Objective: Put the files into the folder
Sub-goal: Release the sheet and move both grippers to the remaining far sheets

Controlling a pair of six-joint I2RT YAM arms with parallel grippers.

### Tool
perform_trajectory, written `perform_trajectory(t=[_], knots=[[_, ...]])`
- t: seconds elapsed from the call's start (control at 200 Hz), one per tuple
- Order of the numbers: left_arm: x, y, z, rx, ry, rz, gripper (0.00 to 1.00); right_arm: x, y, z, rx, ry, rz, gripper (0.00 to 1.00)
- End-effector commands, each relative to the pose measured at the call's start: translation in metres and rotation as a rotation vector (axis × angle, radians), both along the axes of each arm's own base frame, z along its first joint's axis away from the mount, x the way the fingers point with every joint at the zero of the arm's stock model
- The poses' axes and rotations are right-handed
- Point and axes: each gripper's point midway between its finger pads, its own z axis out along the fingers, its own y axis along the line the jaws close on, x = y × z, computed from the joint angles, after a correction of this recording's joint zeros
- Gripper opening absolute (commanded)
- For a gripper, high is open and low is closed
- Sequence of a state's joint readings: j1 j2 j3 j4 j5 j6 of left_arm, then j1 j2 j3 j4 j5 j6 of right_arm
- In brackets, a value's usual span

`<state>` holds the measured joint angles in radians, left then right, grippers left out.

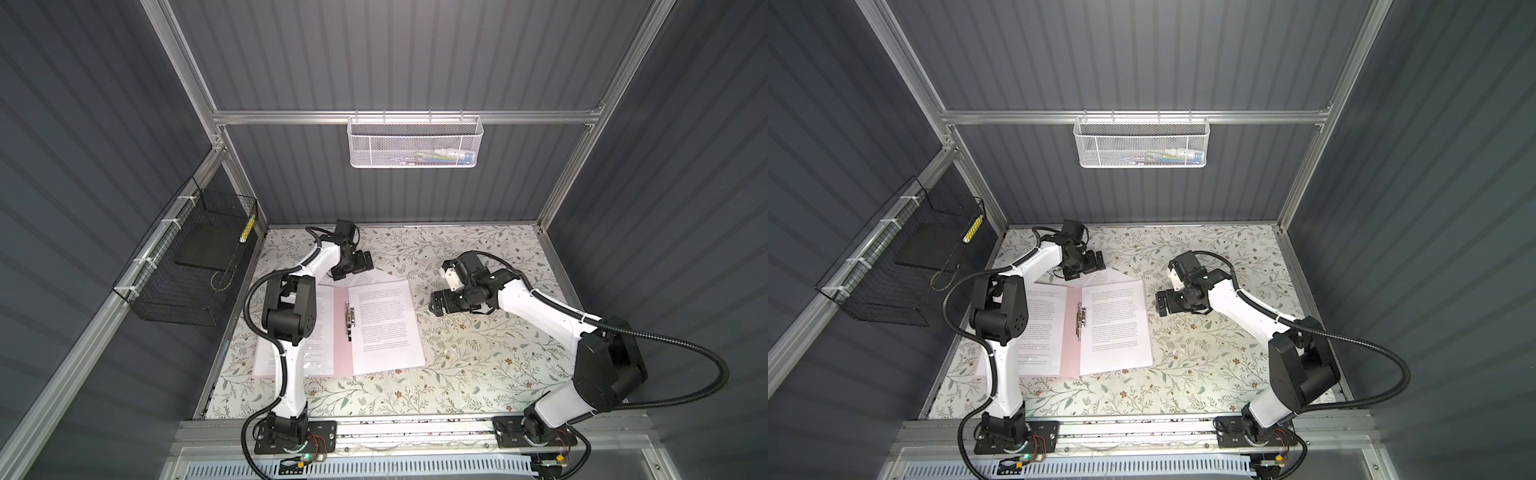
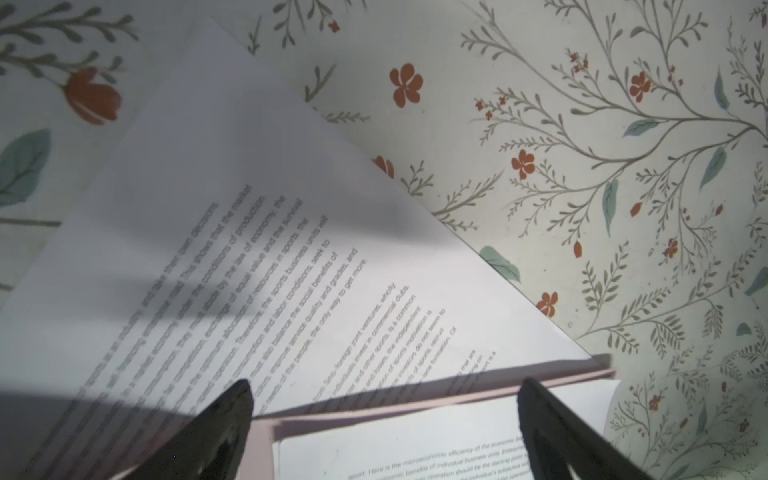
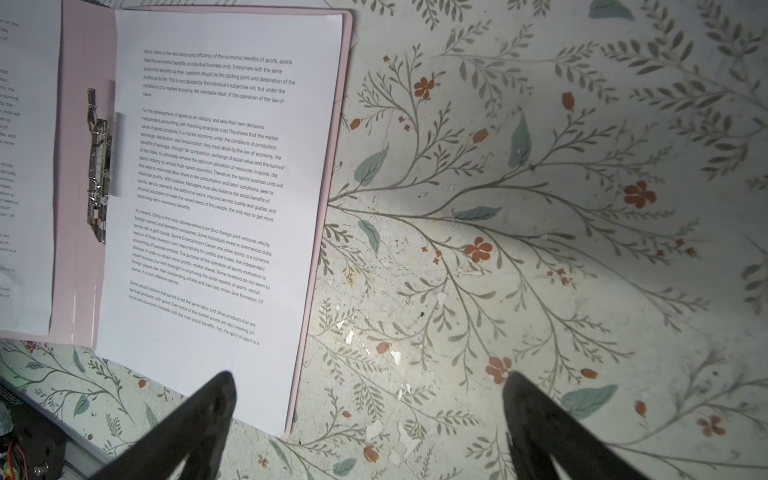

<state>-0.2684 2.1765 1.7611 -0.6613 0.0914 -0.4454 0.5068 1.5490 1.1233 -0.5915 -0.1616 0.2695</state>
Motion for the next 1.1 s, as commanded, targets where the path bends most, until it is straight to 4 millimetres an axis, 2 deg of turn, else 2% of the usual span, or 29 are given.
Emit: perform_trajectory(t=[0.0,0.19,0.39,0.475,0.615,0.835,0.976,1.096], knots=[[0.001,-0.004,-0.005,-0.017,0.030,-0.031,1.00,-0.001,-0.003,0.005,0.042,-0.002,-0.013,0.99],[0.005,-0.012,-0.023,-0.042,0.059,-0.061,1.00,0.004,-0.014,0.001,0.083,0.028,-0.062,0.99],[0.004,-0.035,-0.043,-0.103,0.097,-0.111,1.00,0.006,-0.013,-0.005,0.134,0.057,-0.082,0.99],[0.005,-0.055,-0.047,-0.114,0.093,-0.145,1.00,0.006,-0.011,-0.007,0.144,0.069,-0.085,0.99],[0.003,-0.100,-0.056,-0.133,0.103,-0.215,1.00,0.008,-0.014,-0.007,0.161,0.072,-0.105,0.99],[-0.008,-0.165,-0.071,-0.182,0.120,-0.292,1.00,0.010,-0.031,-0.005,0.175,0.070,-0.168,0.99],[-0.018,-0.206,-0.061,-0.289,0.109,-0.362,1.00,0.011,-0.039,-0.008,0.207,0.097,-0.210,0.99],[-0.010,-0.225,-0.025,-0.408,0.045,-0.376,1.00,0.020,-0.036,-0.013,0.198,0.112,-0.205,0.99]])
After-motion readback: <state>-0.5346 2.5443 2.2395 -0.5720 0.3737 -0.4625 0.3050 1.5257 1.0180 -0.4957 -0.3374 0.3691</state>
